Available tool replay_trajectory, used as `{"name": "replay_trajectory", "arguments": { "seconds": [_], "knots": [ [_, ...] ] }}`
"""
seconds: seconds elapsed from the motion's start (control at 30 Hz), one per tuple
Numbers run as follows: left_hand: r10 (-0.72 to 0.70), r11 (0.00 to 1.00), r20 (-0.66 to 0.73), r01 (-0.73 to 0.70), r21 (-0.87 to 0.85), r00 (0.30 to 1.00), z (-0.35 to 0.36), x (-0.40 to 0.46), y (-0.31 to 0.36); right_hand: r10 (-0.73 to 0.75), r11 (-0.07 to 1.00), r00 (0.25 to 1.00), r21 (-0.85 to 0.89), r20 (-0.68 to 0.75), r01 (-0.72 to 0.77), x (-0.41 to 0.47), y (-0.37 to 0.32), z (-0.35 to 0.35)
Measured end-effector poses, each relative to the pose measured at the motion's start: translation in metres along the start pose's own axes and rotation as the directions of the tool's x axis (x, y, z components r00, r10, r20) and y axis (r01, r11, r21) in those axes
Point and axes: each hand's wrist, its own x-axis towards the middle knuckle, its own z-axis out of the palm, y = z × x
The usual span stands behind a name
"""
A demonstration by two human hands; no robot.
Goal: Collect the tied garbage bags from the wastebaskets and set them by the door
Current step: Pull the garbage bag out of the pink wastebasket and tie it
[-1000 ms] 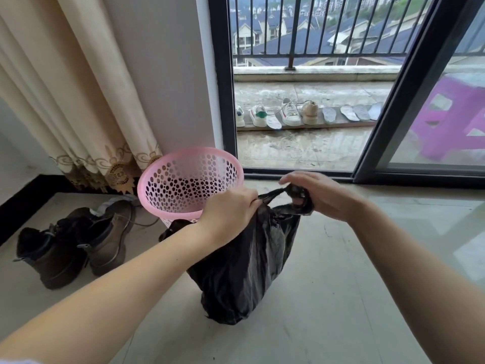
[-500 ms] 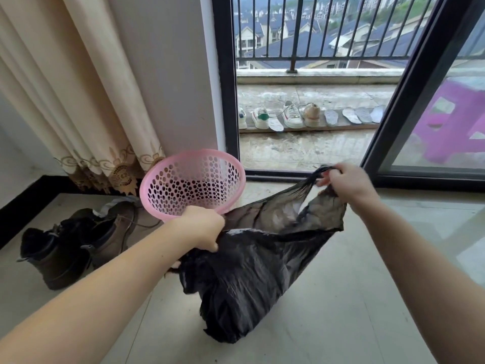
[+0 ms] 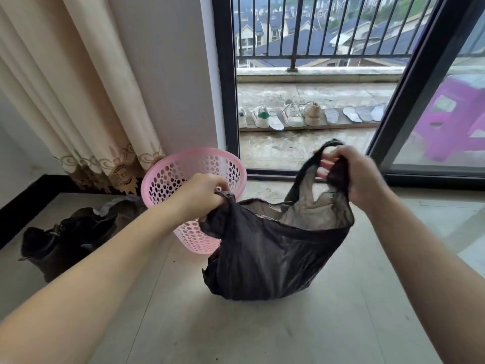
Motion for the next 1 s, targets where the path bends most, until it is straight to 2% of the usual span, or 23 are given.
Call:
{"name": "replay_trajectory", "arguments": {
  "seconds": [0.07,0.1,0.13,0.2,0.27,0.37,0.43,0.47,0.53,0.6,0.63,0.7,0.73,0.77,0.83,0.87,0.93,0.97,1.0],
  "knots": [
    [0.076,0.997,0.028,-0.076,-0.002,0.997,0.006,-0.001,0.018,0.062,0.958,0.972,-0.288,0.228,0.006,-0.015,0.007,0.019],
    [0.092,0.996,0.025,-0.092,0.012,0.995,0.011,0.0,0.022,0.1,0.891,0.94,-0.451,0.326,0.061,-0.023,0.012,0.028],
    [0.096,0.995,0.008,-0.096,0.005,0.995,0.016,0.002,0.022,0.149,0.804,0.906,-0.582,0.396,0.121,-0.031,0.018,0.036],
    [0.056,0.996,-0.033,-0.058,-0.062,0.998,0.023,0.004,0.02,0.238,0.671,0.853,-0.714,0.465,0.202,-0.041,0.032,0.047],
    [-0.009,0.991,-0.033,0.005,-0.131,0.999,0.026,0.003,0.018,0.264,0.63,0.825,-0.737,0.5,0.245,-0.041,0.041,0.055],
    [-0.057,0.974,0.086,0.074,-0.216,0.995,0.021,0.001,0.014,0.305,0.539,0.816,-0.795,0.491,0.277,-0.033,0.043,0.051],
    [-0.05,0.988,0.159,0.072,-0.139,0.986,0.009,0.002,0.008,0.311,0.481,0.835,-0.833,0.453,0.273,-0.029,0.041,0.042],
    [-0.04,0.994,0.163,0.056,-0.097,0.986,0.001,0.003,0.004,0.312,0.492,0.844,-0.834,0.436,0.249,-0.026,0.039,0.037],
    [-0.001,0.996,0.081,0.009,-0.094,0.997,-0.013,0.004,0.0,0.336,0.544,0.856,-0.823,0.392,0.163,-0.022,0.034,0.027],
    [0.027,0.965,-0.071,-0.045,-0.259,0.997,-0.024,0.005,-0.001,0.359,0.555,0.87,-0.827,0.337,0.091,-0.019,0.028,0.019],
    [0.022,0.904,-0.122,-0.071,-0.421,0.992,-0.027,0.006,-0.001,0.35,0.562,0.884,-0.825,0.31,0.067,-0.017,0.025,0.017],
    [0.038,0.686,-0.11,-0.106,-0.72,0.993,-0.032,0.007,-0.001,0.296,0.532,0.921,-0.845,0.255,0.063,-0.013,0.018,0.018],
    [0.07,0.568,-0.073,-0.1,-0.817,0.995,-0.034,0.007,-0.001,0.248,0.444,0.941,-0.89,0.231,0.102,-0.013,0.013,0.021],
    [0.109,0.442,-0.04,-0.085,-0.893,0.993,-0.036,0.007,-0.001,0.18,0.301,0.961,-0.942,0.209,0.148,-0.015,0.005,0.025],
    [0.13,0.219,-0.018,-0.046,-0.975,0.991,-0.038,0.007,-0.001,-0.028,0.037,0.972,-0.971,0.235,0.236,-0.017,-0.01,0.028],
    [0.109,0.138,-0.017,-0.032,-0.99,0.994,-0.038,0.007,-0.002,-0.125,-0.039,0.958,-0.966,0.258,0.255,-0.017,-0.016,0.027],
    [0.081,0.022,-0.008,-0.01,-1.0,0.997,-0.034,0.007,-0.008,-0.259,-0.128,0.926,-0.96,0.275,0.249,-0.019,-0.024,0.025],
    [0.074,-0.014,0.0,0.001,-1.0,0.997,-0.032,0.007,-0.01,-0.279,-0.14,0.918,-0.958,0.281,0.251,-0.021,-0.026,0.025],
    [0.06,-0.039,0.006,0.009,-0.999,0.998,-0.029,0.007,-0.012,-0.264,-0.075,0.923,-0.96,0.279,0.269,-0.021,-0.027,0.025]
  ]
}}
